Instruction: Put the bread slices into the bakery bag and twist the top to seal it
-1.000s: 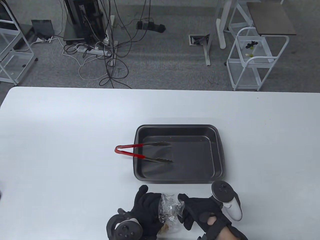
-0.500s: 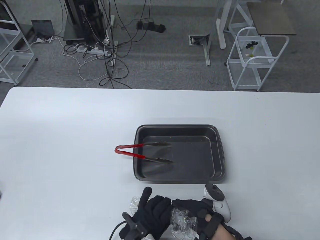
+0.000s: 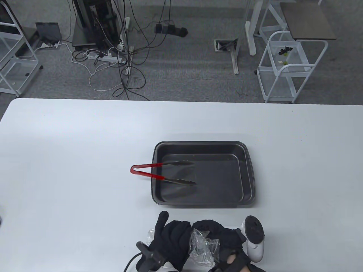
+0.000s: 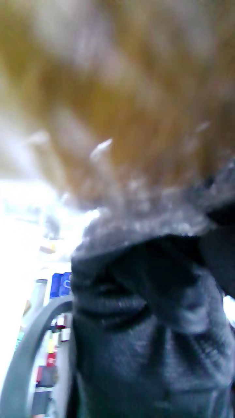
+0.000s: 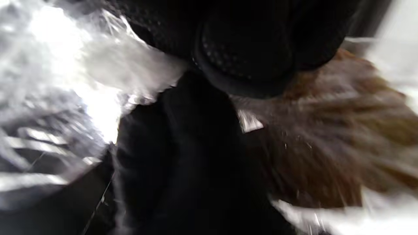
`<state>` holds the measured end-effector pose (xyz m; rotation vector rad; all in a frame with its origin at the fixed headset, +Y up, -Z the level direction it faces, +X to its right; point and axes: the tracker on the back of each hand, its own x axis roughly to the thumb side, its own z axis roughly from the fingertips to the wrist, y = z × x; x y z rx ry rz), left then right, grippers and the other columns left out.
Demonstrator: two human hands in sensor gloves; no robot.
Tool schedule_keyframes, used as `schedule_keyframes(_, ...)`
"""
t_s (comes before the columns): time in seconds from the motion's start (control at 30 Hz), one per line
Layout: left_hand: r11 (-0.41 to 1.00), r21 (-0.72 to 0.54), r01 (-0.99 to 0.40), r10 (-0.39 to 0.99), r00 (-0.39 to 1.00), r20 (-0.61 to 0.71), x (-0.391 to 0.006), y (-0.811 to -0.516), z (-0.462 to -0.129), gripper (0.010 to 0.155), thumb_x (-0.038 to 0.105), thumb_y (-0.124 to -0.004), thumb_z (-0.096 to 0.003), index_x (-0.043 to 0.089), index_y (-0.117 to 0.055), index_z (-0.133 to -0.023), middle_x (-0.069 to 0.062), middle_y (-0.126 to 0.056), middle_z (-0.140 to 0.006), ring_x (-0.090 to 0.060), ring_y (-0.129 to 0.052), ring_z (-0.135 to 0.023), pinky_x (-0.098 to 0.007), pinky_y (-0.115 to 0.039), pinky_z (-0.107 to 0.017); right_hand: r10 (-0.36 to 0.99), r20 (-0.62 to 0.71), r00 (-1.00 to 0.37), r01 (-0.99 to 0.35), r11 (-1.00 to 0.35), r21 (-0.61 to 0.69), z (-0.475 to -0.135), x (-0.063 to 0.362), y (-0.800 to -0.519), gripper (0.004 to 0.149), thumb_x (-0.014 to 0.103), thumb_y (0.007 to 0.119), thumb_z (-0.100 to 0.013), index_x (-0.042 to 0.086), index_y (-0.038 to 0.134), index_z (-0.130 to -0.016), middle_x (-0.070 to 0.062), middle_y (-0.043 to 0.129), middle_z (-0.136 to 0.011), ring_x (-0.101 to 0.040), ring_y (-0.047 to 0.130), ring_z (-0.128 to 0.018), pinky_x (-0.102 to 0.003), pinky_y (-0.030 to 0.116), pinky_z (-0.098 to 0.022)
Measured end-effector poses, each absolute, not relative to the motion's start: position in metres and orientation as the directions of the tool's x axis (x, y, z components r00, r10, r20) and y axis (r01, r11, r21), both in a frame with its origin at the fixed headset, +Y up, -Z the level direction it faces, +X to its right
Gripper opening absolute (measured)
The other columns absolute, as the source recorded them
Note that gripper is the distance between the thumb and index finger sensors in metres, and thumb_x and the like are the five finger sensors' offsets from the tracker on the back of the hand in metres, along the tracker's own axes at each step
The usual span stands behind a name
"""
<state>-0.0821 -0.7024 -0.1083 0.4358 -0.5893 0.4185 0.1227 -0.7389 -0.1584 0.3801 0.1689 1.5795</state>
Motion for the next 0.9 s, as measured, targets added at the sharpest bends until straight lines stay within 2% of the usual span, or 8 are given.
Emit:
schedule_keyframes(0.1,0.758,0.064,-0.649,0.501,0.642,0.581,-0.090,-0.703,-0.127,0.045,0.045,-0.071,-0.0522,0.023,-0.067,-0.092,-0.006,-0.081,-0.092,-0.027,-0.089,-0.078,-0.070,-0.047,-0.080,0.848,0.481,-0.224,-0.936,-0.325,0.136,-0.156,0.122,-0.718,0.046,0.023,0.085,-0.041,-0.007,0.083,-0.076,-0.023,0.098,-0.055,-0.021,0.102,-0.024,-0.053,0.080,-0.051)
schedule_keyframes(0.27,0.488,-0.339,-0.804,0.851,0.353,0.389,-0.103,-0.706,-0.159,0.045,0.046,-0.071,-0.0534,0.022,-0.069,-0.092,-0.007,-0.083,-0.091,-0.027,-0.090,-0.077,-0.070,-0.046,-0.079,0.381,0.790,-0.480,-0.788,-0.584,-0.197,-0.144,0.112,-0.691,0.047,0.022,0.088,-0.038,-0.008,0.085,-0.074,-0.023,0.100,-0.053,-0.019,0.102,-0.018,-0.052,0.081,-0.052)
schedule_keyframes(0.4,0.249,-0.563,-0.788,0.967,0.166,0.195,-0.107,-0.713,-0.185,0.046,0.047,-0.068,-0.0550,0.021,-0.069,-0.092,-0.007,-0.082,-0.090,-0.027,-0.089,-0.076,-0.070,-0.045,-0.080,-0.056,0.845,-0.532,-0.614,-0.661,-0.430,-0.138,0.102,-0.678,0.047,0.023,0.088,-0.037,-0.009,0.084,-0.072,-0.023,0.100,-0.052,-0.019,0.102,-0.017,-0.052,0.081,-0.052)
schedule_keyframes(0.63,-0.120,-0.793,-0.597,0.991,-0.022,-0.133,-0.103,-0.746,-0.223,0.046,0.049,-0.065,-0.0588,0.021,-0.066,-0.095,-0.006,-0.081,-0.092,-0.025,-0.089,-0.078,-0.067,-0.044,-0.081,-0.704,0.649,-0.289,-0.287,-0.583,-0.760,-0.142,0.088,-0.675,0.048,0.021,0.087,-0.038,-0.008,0.080,-0.075,-0.024,0.096,-0.056,-0.025,0.101,-0.023,-0.058,0.074,-0.053)
schedule_keyframes(0.7,-0.033,-0.745,-0.666,0.997,0.027,-0.068,-0.105,-0.745,-0.225,0.046,0.049,-0.066,-0.0583,0.021,-0.066,-0.095,-0.007,-0.080,-0.092,-0.026,-0.088,-0.079,-0.067,-0.042,-0.081,-0.690,0.640,-0.337,-0.216,-0.605,-0.766,-0.149,0.092,-0.676,0.051,0.024,0.087,-0.039,-0.002,0.077,-0.082,-0.023,0.091,-0.068,-0.029,0.101,-0.038,-0.060,0.071,-0.056)
schedule_keyframes(0.77,0.158,-0.645,-0.748,0.987,0.144,0.074,-0.110,-0.738,-0.222,0.046,0.048,-0.068,-0.0566,0.021,-0.065,-0.094,-0.007,-0.078,-0.093,-0.027,-0.085,-0.080,-0.068,-0.040,-0.081,-0.486,0.639,-0.596,-0.205,-0.677,-0.707,-0.163,0.106,-0.671,0.058,0.039,0.078,-0.042,0.003,0.076,-0.088,-0.021,0.089,-0.078,-0.030,0.102,-0.050,-0.061,0.070,-0.059)
schedule_keyframes(0.83,0.348,-0.481,-0.805,0.937,0.278,0.213,-0.113,-0.730,-0.213,0.046,0.047,-0.071,-0.0542,0.022,-0.067,-0.093,-0.008,-0.078,-0.093,-0.029,-0.084,-0.082,-0.070,-0.040,-0.080,-0.008,0.621,-0.784,-0.346,-0.824,-0.448,-0.181,0.126,-0.668,0.063,0.046,0.073,-0.044,0.002,0.078,-0.089,-0.024,0.089,-0.080,-0.034,0.102,-0.051,-0.063,0.070,-0.059)
schedule_keyframes(0.9,0.519,-0.352,-0.779,0.844,0.401,0.355,-0.113,-0.724,-0.205,0.046,0.047,-0.071,-0.0527,0.024,-0.066,-0.092,-0.006,-0.078,-0.094,-0.028,-0.084,-0.084,-0.070,-0.041,-0.081,0.571,0.453,-0.685,-0.631,-0.775,0.023,-0.200,0.145,-0.673,0.067,0.049,0.068,-0.048,-0.004,0.082,-0.086,-0.030,0.091,-0.075,-0.039,0.100,-0.045,-0.064,0.070,-0.056)
